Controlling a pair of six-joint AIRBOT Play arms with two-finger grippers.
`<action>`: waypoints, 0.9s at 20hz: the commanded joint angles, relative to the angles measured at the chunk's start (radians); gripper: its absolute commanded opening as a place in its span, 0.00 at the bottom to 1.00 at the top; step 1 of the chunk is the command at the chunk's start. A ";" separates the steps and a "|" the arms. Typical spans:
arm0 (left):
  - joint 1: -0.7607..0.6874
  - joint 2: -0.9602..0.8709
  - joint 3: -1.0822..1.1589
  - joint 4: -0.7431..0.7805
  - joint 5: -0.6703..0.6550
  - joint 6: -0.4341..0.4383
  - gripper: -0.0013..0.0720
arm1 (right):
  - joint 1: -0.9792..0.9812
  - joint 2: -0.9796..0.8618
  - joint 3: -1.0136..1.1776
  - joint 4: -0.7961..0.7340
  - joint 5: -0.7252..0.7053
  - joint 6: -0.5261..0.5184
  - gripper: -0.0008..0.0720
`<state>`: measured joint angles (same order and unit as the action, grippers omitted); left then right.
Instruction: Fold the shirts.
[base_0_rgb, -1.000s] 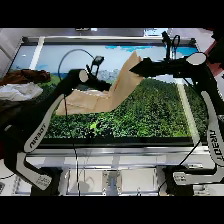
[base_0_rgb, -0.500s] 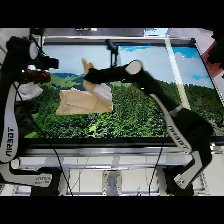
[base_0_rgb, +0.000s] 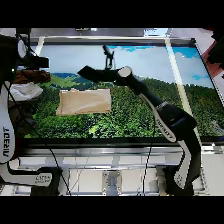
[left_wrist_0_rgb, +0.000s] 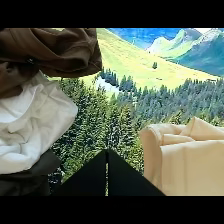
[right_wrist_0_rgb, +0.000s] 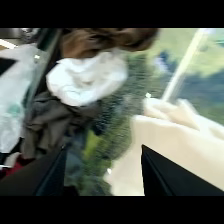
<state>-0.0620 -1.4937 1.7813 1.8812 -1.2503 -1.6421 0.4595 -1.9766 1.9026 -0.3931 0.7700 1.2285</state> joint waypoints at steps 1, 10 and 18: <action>0.003 0.001 0.001 -0.008 0.010 0.011 0.04 | -0.199 -0.001 -0.006 -0.313 0.311 0.220 0.71; 0.003 0.000 0.001 -0.078 0.034 0.016 0.04 | -0.225 -0.142 -0.137 -0.202 0.417 0.216 0.87; 0.003 0.000 0.001 -0.078 0.054 0.019 0.04 | -0.102 -0.216 -0.136 0.029 0.317 0.185 0.84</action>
<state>-0.0601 -1.4937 1.7813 1.8042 -1.2026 -1.6245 0.3199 -2.1689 1.7679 -0.4770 1.1164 1.4345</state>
